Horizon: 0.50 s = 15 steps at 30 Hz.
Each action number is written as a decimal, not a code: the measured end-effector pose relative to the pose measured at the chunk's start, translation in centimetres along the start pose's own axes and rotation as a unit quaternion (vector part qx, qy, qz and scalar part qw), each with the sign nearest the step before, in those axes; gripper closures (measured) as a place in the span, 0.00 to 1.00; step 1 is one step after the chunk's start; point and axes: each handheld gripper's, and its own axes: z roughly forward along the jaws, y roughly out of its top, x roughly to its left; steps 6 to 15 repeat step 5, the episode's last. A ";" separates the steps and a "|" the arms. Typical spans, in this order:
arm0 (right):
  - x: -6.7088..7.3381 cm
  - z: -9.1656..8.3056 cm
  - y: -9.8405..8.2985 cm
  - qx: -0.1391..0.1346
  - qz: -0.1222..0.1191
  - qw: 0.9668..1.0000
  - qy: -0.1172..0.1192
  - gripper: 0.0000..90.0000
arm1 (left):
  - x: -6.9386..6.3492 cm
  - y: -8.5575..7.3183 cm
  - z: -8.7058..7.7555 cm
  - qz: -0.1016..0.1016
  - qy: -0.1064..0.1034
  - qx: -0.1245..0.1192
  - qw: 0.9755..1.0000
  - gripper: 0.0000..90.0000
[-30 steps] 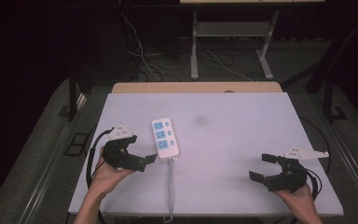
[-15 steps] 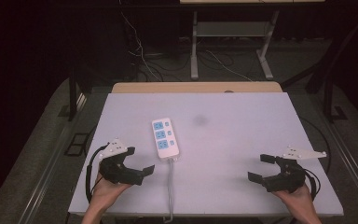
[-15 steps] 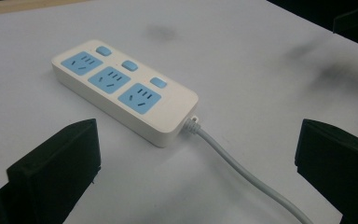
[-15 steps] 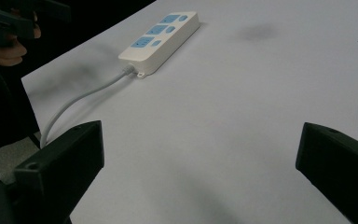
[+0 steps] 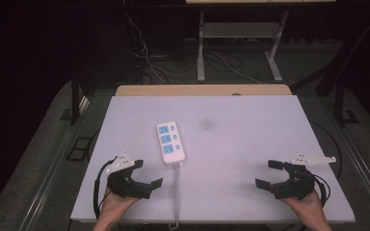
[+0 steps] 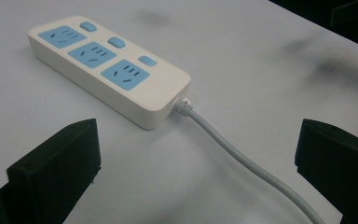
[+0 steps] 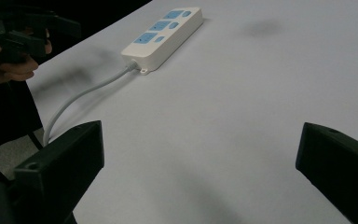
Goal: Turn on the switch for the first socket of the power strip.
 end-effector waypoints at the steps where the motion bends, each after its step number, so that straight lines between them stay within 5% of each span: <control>1: 0.0 0.0 0.0 0.000 0.000 1.000 0.000 0.01 | 0.0 -0.1 0.1 0.000 0.000 0.002 1.000 0.00; 15: 0.0 -0.1 0.0 0.000 0.001 1.000 0.001 0.01 | 0.1 -0.4 0.4 -0.003 0.001 0.005 1.000 0.00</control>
